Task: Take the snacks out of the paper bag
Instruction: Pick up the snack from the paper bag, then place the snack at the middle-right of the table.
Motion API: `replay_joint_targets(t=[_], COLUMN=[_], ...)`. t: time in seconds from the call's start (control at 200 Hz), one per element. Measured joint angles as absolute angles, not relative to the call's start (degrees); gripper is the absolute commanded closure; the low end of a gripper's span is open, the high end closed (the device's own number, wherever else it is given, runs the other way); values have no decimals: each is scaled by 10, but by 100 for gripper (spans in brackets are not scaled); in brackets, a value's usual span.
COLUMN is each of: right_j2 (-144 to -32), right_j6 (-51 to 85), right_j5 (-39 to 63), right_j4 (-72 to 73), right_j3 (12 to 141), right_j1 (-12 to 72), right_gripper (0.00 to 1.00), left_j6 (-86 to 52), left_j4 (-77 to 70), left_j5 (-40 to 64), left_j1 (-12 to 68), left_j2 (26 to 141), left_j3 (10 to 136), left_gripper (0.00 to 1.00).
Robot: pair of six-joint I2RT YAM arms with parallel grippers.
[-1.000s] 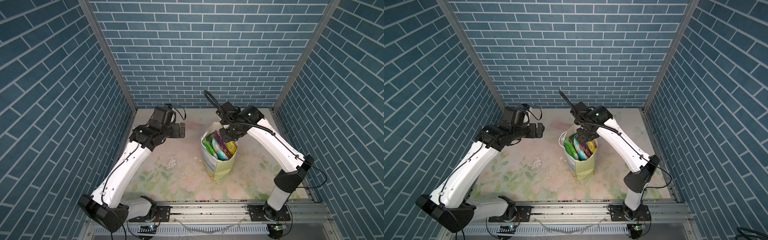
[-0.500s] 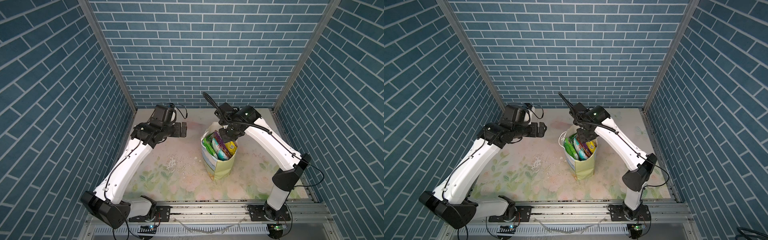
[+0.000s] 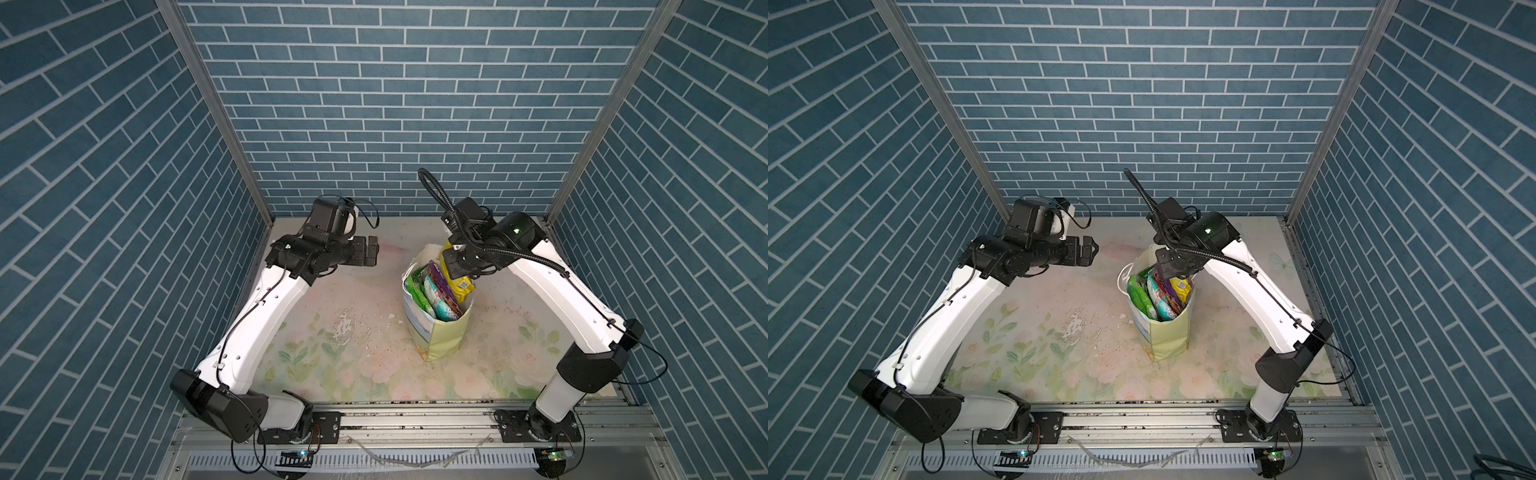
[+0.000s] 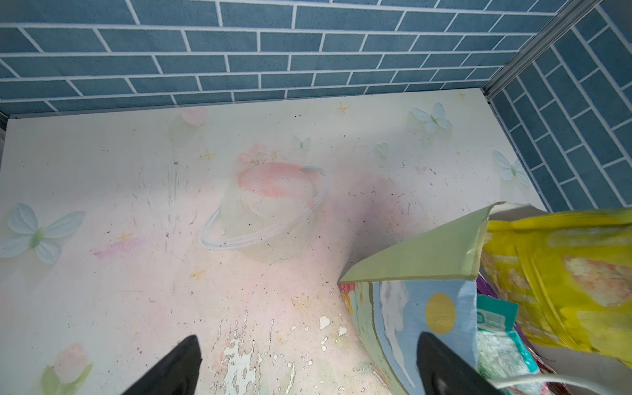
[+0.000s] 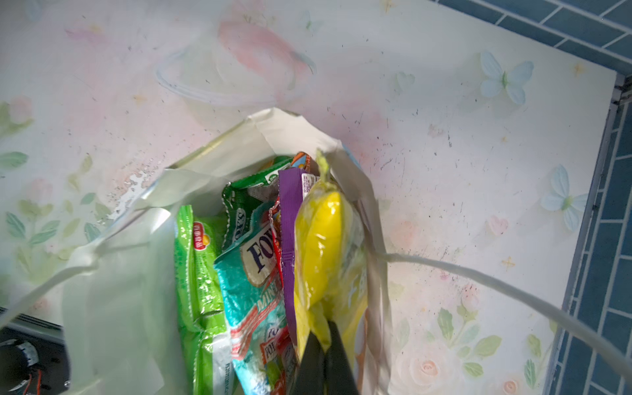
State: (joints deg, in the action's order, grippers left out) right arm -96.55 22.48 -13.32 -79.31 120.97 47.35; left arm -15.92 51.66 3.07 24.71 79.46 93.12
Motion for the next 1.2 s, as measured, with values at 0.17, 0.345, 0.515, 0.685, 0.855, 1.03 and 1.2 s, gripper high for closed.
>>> replay_joint_targets(t=[0.17,0.345,0.515,0.685,0.855,1.03,1.2], right_j2=[-945,-911,-875,-841,-828,-811,-775], right_j6=[212,199,181,179,180,183,196], right_j5=[-136,-164,-217,-256,-270,-237,-189], right_j4=[-775,-740,-719,-729,-776,-792,-780], right_j3=[1270,1318,1367,1388,1357,1234,1100], right_j1=[474,469,446,374,289,222,191], right_gripper=[100,100,100,100,100,100,100], left_j6=[-158,-157,-155,-154,-154,-152,-147], left_j4=[519,522,529,532,542,558,565], left_j5=[35,43,51,65,81,86,69], left_j1=[247,243,235,222,215,213,211], left_j2=[808,827,835,840,860,895,901], left_j3=[951,980,1004,1030,1057,1081,1089], left_gripper=[1,1,1,1,1,1,0])
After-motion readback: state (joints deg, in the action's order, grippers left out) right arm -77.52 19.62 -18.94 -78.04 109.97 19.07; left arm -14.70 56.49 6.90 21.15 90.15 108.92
